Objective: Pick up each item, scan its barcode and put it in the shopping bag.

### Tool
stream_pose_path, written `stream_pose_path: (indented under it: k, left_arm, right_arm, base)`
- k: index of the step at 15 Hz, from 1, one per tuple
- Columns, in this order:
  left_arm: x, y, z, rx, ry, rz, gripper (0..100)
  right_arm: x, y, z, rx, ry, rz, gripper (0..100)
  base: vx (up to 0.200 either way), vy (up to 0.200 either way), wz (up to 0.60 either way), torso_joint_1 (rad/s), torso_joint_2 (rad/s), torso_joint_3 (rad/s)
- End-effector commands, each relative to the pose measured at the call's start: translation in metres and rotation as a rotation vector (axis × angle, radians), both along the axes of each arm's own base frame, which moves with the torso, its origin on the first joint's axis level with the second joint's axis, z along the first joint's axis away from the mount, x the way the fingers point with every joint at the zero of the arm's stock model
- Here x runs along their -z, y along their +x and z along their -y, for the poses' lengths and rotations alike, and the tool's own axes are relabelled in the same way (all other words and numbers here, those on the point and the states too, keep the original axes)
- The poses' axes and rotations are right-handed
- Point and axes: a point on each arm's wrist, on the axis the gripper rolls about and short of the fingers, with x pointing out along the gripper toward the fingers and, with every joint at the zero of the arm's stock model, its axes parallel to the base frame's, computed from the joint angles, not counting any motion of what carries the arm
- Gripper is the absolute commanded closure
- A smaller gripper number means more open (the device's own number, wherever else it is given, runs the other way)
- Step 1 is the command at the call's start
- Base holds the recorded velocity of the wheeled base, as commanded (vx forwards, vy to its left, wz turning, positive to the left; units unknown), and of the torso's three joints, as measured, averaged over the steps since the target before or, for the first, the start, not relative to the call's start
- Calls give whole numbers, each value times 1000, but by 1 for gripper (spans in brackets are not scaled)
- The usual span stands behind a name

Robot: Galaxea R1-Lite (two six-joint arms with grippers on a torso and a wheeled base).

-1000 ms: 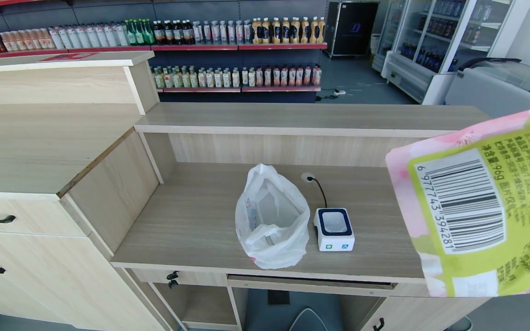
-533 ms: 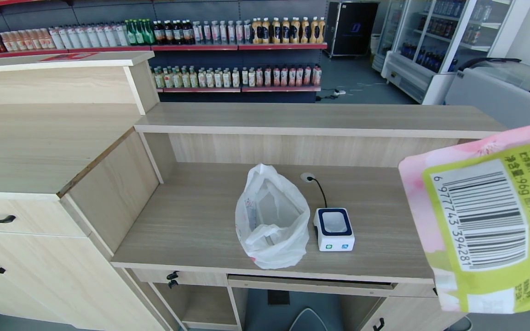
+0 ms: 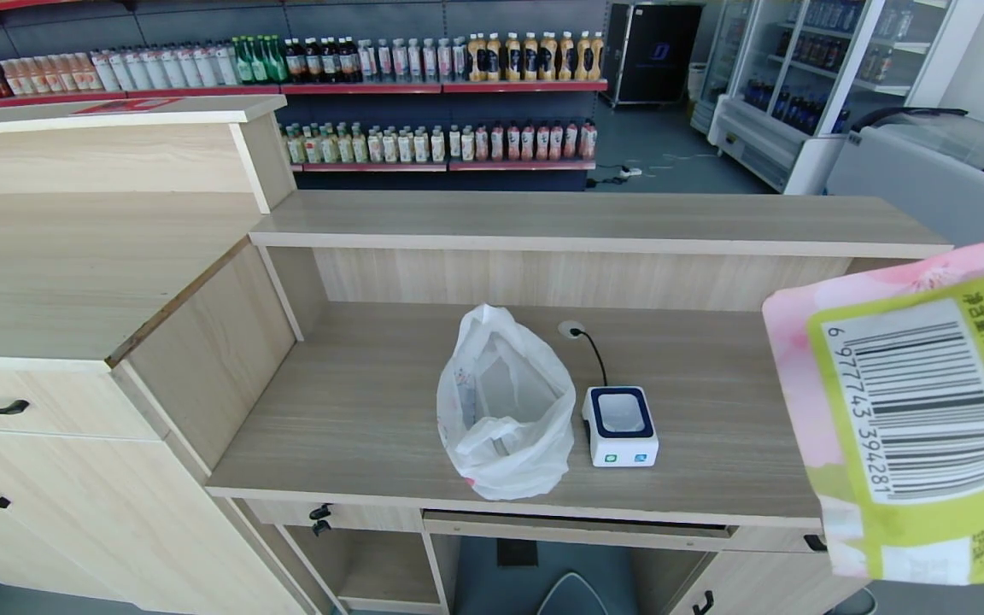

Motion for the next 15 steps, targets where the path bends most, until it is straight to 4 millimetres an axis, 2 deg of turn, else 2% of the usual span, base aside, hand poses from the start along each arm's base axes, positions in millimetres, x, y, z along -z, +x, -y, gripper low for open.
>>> stream_pose_path:
  k: [1,11,15]
  left_arm:
    - [0,0,0,0,-1,1,0]
    - [0,0,0,0,-1,1,0]
    - [0,0,0,0,-1,1,0]
  right_arm:
    - [-1,-6,0,-36,0,17,100]
    - [0,-16,5,10,-1,20,100]
    - [2,-13,6,13,0,12,100]
  base:
    - [0,0,0,0,0,0]
    - [0,0,0,0,0,0]
    - [0,0,0,0,0,0]
